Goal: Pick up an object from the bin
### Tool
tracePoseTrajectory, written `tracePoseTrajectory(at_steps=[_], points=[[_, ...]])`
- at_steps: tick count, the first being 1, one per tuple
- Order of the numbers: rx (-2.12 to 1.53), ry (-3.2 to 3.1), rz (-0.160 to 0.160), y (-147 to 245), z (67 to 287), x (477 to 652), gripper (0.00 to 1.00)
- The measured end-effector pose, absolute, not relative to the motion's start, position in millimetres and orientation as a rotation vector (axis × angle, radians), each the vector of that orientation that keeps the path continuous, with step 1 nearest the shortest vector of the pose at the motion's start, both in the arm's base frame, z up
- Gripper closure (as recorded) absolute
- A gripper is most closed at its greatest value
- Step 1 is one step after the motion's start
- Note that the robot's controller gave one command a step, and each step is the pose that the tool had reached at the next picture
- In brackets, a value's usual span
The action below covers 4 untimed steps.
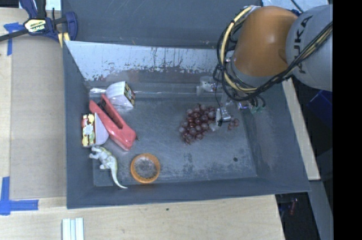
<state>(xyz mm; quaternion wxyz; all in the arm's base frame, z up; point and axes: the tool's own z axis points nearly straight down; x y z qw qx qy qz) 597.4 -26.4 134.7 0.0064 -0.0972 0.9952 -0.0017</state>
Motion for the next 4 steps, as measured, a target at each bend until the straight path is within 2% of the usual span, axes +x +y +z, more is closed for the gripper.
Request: tracePoseTrajectory(at_steps=[1, 2, 3, 4], points=[[-0.471, 3.089, -0.006, -33.4, 67.2, 612.3, 0.00], [-0.257, 3.102, -0.010, -21.9, 73.0, 613.1, 1.00], [-0.258, 3.102, -0.010, -21.9, 73.2, 613.1, 1.00], [-0.259, 3.111, -0.008, -21.7, 95.8, 609.9, 1.00]])
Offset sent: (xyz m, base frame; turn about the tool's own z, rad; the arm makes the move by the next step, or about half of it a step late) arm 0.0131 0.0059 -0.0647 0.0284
